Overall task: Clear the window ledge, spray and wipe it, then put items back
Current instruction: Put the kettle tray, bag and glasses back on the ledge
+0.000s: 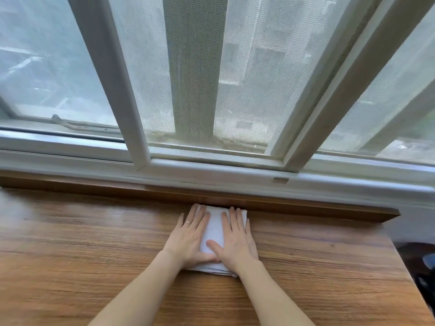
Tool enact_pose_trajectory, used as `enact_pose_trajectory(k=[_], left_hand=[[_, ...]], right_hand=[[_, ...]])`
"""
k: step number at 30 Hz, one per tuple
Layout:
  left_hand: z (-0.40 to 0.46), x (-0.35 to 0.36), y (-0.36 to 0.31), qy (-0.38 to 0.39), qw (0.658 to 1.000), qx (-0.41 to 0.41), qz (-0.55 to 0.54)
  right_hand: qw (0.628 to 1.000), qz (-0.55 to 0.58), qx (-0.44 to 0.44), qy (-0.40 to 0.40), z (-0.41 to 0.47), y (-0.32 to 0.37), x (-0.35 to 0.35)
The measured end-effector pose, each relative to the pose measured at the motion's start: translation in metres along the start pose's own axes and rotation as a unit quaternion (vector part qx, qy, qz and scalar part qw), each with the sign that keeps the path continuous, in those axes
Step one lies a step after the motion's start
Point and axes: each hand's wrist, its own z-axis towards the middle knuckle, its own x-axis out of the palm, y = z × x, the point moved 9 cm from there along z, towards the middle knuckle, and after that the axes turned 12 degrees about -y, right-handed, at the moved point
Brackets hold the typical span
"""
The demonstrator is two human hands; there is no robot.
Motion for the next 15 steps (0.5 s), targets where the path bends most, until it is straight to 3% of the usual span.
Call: enact_pose_trajectory(k=[6,15], left_hand=[[0.000,-0.011,-0.001,0.048,0.998,-0.017,0.023],[0.006,-0.095,-0.012,-0.024,1.000,-0.015,-0.013]], right_hand=[[0.998,-0.012,0.024,0.053,-0.002,0.005,-0.019],[0.991,0.091,0.095,-0.015,-0.008,0.004,-0.083]])
